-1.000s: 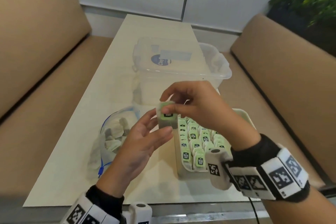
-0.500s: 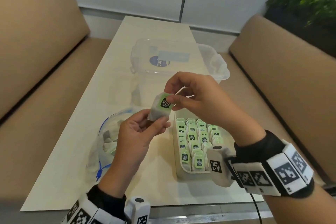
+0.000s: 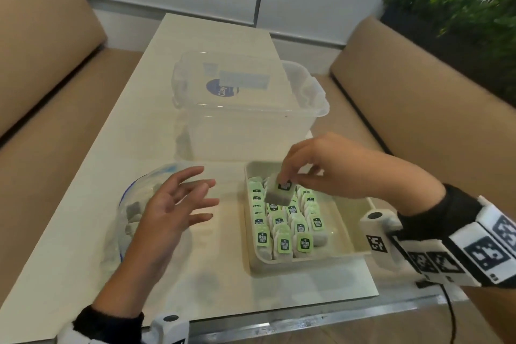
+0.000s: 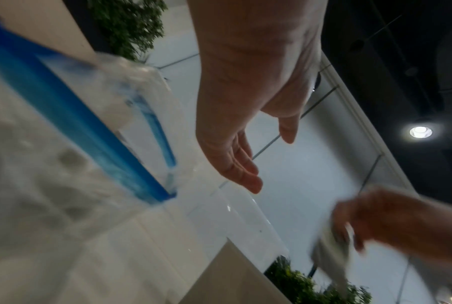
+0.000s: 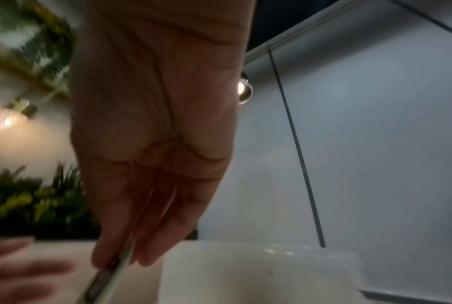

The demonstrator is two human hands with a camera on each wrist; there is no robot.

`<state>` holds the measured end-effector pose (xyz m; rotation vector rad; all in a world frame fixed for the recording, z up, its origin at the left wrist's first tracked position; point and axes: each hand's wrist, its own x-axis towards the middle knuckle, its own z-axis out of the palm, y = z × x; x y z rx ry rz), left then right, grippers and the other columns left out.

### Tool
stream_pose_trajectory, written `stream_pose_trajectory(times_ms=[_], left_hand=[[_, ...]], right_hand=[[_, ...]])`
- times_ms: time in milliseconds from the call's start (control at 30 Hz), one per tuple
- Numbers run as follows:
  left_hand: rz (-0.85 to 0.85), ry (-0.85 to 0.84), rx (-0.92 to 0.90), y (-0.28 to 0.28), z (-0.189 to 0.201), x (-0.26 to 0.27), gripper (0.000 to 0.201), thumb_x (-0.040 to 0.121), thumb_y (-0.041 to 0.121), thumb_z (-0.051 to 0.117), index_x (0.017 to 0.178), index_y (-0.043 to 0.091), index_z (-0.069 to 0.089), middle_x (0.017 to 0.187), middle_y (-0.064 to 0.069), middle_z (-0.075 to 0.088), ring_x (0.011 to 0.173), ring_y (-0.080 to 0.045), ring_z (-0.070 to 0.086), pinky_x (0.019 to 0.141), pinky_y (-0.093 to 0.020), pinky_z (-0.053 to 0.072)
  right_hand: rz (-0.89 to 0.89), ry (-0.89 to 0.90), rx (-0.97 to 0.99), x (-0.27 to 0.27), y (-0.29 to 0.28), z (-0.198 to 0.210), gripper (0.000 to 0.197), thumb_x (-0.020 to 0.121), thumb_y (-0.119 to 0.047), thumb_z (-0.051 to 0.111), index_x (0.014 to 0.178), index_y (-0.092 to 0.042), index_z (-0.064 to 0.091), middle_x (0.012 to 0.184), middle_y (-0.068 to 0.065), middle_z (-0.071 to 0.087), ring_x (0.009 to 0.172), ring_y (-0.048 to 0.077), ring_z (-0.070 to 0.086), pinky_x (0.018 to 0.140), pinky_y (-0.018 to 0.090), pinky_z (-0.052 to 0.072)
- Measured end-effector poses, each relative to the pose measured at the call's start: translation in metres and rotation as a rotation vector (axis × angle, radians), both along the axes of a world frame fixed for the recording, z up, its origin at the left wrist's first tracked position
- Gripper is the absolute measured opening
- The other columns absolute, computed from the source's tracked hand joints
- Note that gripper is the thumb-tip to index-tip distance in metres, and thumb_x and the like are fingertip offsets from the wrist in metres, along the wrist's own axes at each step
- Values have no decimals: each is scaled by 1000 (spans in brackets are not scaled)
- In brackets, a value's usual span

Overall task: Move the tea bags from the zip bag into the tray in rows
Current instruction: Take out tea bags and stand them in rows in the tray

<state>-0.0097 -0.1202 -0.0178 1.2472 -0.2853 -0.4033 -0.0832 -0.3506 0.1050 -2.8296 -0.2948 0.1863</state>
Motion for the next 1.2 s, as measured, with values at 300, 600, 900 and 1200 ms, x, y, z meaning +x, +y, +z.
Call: stream_pose_trajectory(times_ms=[300,600,900,1200], left_hand=[[53,76,1,24,-23,9,16,93,16,52,99,22,66,89,0,70,68,-12,68,60,-17,55],[60,66,57,26,-24,9,26,96,5,44,99,21,65,84,3,68,66,-12,67,59,-18,54],[95,35,50,31,-18,14,26,96,6,45,100,21,65,87,1,67,67,-13,66,58,-17,54],[173,-3,-12,55,-5,25,29,97,5,41,98,23,63,81,8,68,66,-8,67,60,-17,53]], right_hand=[[-19,800,-399,-17,-60,-54,34,89,-13,46,109,-27,69,115,-9,67,106,12,59,99,33,44],[-25,882,-511,9,-55,-84,48,91,4,34,129,-16,56,134,3,55,122,24,51,102,32,40],[-4,877,-575,11,-58,-89,51,89,2,35,133,-17,52,135,3,54,124,23,49,106,34,39],[14,762,-550,10,-58,-74,52,87,1,37,130,-24,55,138,0,50,127,20,46,110,36,34]])
